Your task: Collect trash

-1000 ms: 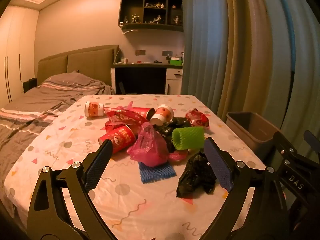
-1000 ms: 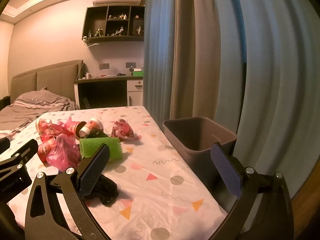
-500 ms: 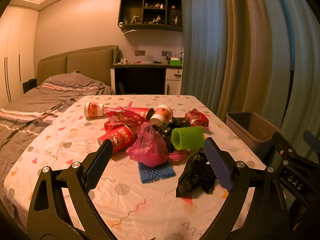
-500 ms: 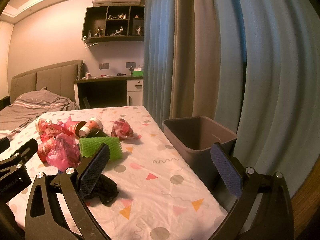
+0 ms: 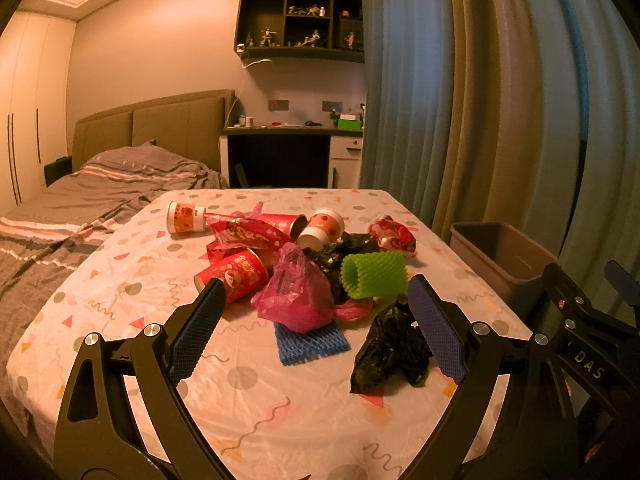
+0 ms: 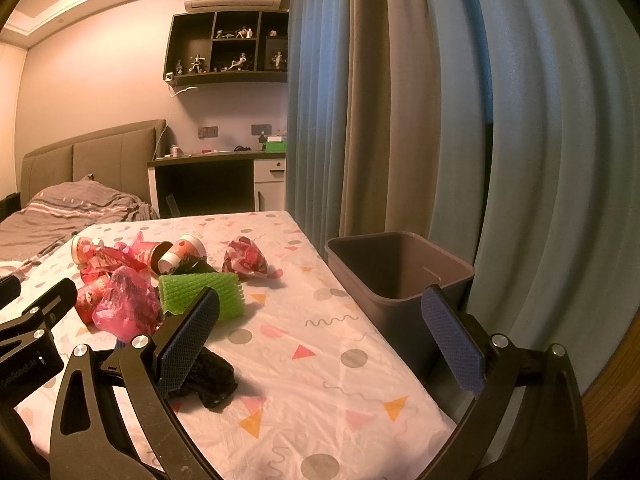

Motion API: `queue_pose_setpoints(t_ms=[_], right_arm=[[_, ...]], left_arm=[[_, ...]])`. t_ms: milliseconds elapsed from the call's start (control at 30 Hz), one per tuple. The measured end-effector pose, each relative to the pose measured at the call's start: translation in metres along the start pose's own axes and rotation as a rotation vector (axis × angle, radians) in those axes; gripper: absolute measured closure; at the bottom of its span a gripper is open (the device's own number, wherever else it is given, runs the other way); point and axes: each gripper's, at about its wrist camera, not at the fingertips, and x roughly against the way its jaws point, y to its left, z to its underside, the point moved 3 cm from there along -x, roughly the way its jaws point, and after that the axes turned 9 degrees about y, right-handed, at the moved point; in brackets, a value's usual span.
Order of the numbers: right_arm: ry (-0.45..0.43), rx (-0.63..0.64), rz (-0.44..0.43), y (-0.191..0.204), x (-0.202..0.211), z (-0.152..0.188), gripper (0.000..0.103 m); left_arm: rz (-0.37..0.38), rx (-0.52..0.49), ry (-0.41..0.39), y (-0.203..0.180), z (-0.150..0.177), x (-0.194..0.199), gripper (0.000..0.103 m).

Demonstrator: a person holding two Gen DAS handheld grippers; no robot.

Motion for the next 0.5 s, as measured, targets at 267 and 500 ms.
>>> queue_pose_setpoints(t_ms=[267, 500], right_arm=[[0.001, 0.000, -0.001, -0.0004, -0.0004, 0.0003, 0.005], [-0.003, -0.001, -0.003, -0.0001, 0.0004, 0.0000, 0.005]], left_arm=[[0.000, 0.000, 0.000, 0.0003, -0.0001, -0.0001, 0.012], [0.000, 0.000, 0.000, 0.0002, 0.0000, 0.0000, 0.012]])
